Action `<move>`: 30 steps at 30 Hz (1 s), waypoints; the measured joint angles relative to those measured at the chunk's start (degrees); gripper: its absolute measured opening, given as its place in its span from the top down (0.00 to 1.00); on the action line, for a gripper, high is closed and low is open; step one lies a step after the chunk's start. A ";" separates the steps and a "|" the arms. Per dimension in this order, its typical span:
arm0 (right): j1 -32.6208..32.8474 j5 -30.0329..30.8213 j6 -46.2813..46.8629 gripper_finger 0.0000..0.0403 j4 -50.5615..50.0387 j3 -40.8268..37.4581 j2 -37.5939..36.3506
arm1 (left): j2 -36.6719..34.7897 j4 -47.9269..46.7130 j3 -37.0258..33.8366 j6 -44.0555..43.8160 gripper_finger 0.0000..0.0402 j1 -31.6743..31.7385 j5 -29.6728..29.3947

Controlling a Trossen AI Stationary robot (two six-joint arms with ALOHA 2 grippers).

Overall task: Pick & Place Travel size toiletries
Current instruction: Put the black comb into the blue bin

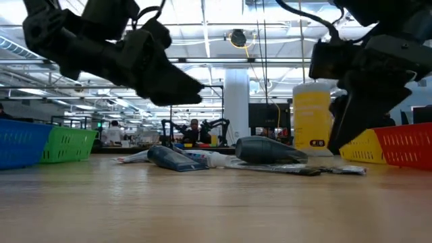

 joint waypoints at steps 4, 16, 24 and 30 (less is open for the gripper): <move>0.35 0.18 3.53 0.38 2.56 0.01 3.33 | 5.31 0.08 4.30 -0.15 0.28 -1.63 4.32; 4.35 2.05 -1.54 0.38 19.60 0.13 12.69 | 14.97 -0.76 16.81 1.52 0.42 -8.89 8.69; 13.20 -0.67 -6.03 0.38 29.12 0.04 13.86 | 16.03 -2.41 20.46 0.38 0.46 -11.77 8.16; 15.24 10.30 -7.32 0.38 25.56 0.04 11.99 | 16.13 -16.11 26.18 -0.63 0.50 -12.71 6.24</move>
